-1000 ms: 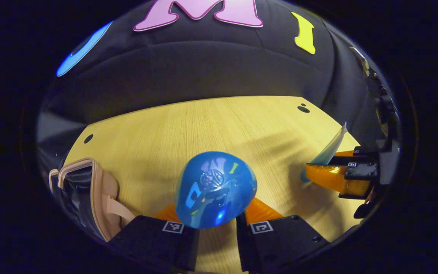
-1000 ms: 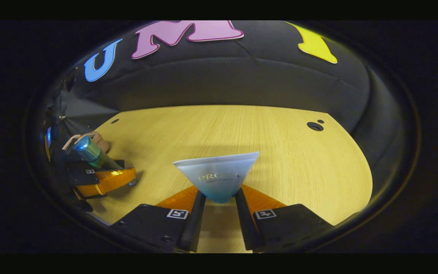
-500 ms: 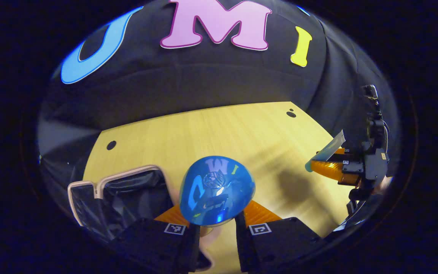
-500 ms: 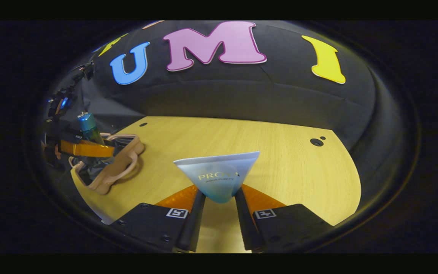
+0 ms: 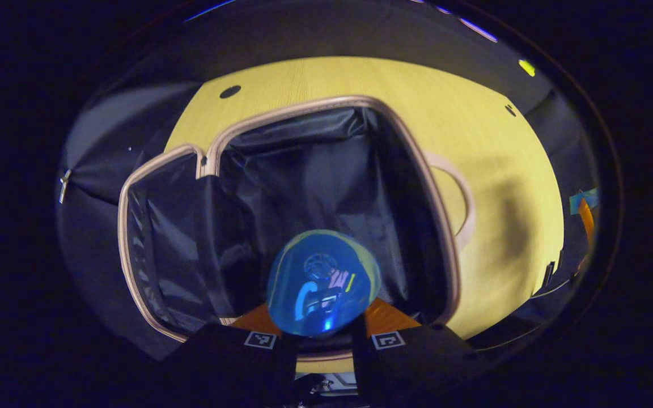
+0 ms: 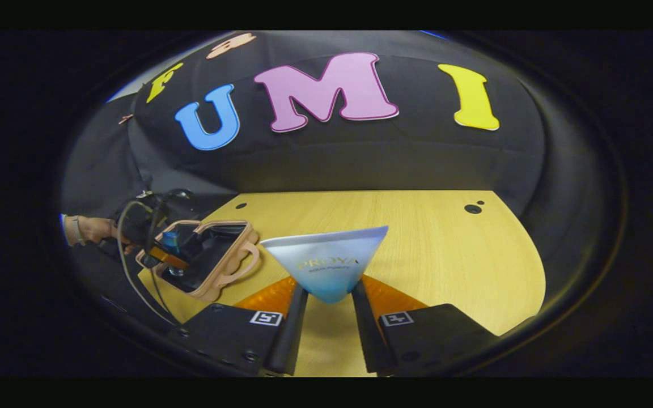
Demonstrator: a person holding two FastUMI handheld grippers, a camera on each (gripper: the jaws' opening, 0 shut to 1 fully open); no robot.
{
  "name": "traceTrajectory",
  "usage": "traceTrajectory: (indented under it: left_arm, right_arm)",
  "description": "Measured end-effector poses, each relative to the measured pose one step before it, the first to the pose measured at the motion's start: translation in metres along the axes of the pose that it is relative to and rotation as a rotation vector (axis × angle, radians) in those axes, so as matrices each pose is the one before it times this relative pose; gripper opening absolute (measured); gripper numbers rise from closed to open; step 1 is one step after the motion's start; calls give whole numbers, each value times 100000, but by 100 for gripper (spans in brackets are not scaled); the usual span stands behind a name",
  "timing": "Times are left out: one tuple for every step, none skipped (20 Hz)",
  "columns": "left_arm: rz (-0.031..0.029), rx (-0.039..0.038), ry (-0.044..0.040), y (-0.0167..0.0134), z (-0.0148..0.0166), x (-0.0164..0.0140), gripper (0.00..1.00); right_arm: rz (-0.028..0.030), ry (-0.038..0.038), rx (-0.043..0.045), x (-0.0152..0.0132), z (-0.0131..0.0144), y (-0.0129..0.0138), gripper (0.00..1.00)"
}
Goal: First open the suitcase, pack the skin care products into it, and then close the suitcase.
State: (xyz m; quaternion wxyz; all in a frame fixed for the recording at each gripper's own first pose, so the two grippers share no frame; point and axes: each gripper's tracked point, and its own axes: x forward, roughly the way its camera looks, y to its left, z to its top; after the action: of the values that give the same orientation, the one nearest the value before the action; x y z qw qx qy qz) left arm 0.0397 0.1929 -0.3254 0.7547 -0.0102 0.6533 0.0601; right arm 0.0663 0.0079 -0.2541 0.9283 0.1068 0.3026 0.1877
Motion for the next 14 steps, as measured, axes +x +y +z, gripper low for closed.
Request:
traceTrajectory:
  left_arm:
    - [-170, -2460, 3286, 481, -353, 1126, 46]
    - [-354, -3511, 2552, 355, -545, 861, 46]
    - [-617, -3287, 2931, 323, -489, 779, 46]
    - [-1145, -3672, 2123, 391, -319, 817, 46]
    - [-991, -3155, 1537, 197, -424, 510, 46]
    - [-1651, -2200, -1168, -63, 213, 138, 46]
    - [-293, 406, -1824, 169, 415, -118, 48]
    - [2514, 1986, -2305, 888, 338, -201, 48]
    - [-1905, 541, -1625, -279, -62, -469, 62]
    - [-785, 616, -2817, -81, 62, -445, 72]
    - [-396, 1323, -4423, -167, 461, -1057, 82]
    - [-567, 2048, -5854, 63, 458, -1169, 85]
    - [-1418, 1760, -6904, -148, 653, -1822, 87]
    - [-2579, 1582, -6950, -269, 747, -1883, 87]
  right_arm:
    - [-1655, 250, -1307, -647, -184, -167, 48]
    - [-1898, 358, -1486, -616, -245, -96, 48]
    - [-2115, 461, -1598, -513, -362, -109, 48]
    - [-1598, 690, -1063, -290, -390, -15, 48]
    - [-879, 657, 76, -272, -349, 235, 48]
    - [-247, 544, 667, -250, -289, 610, 48]
    - [91, 618, 582, -187, -240, 641, 48]
    - [442, 1035, 165, 25, -282, 704, 48]
    - [1073, 1470, 33, 59, -302, 1029, 48]
    - [1796, 1510, -502, 266, -256, 1327, 48]
    - [2510, 1622, -1110, 200, -50, 1593, 48]
    - [3013, 2044, -1538, 533, -10, 1725, 48]
    - [4030, 1940, -1165, 633, -30, 1850, 48]
    - [5351, 2796, 350, 928, 92, 2349, 48]
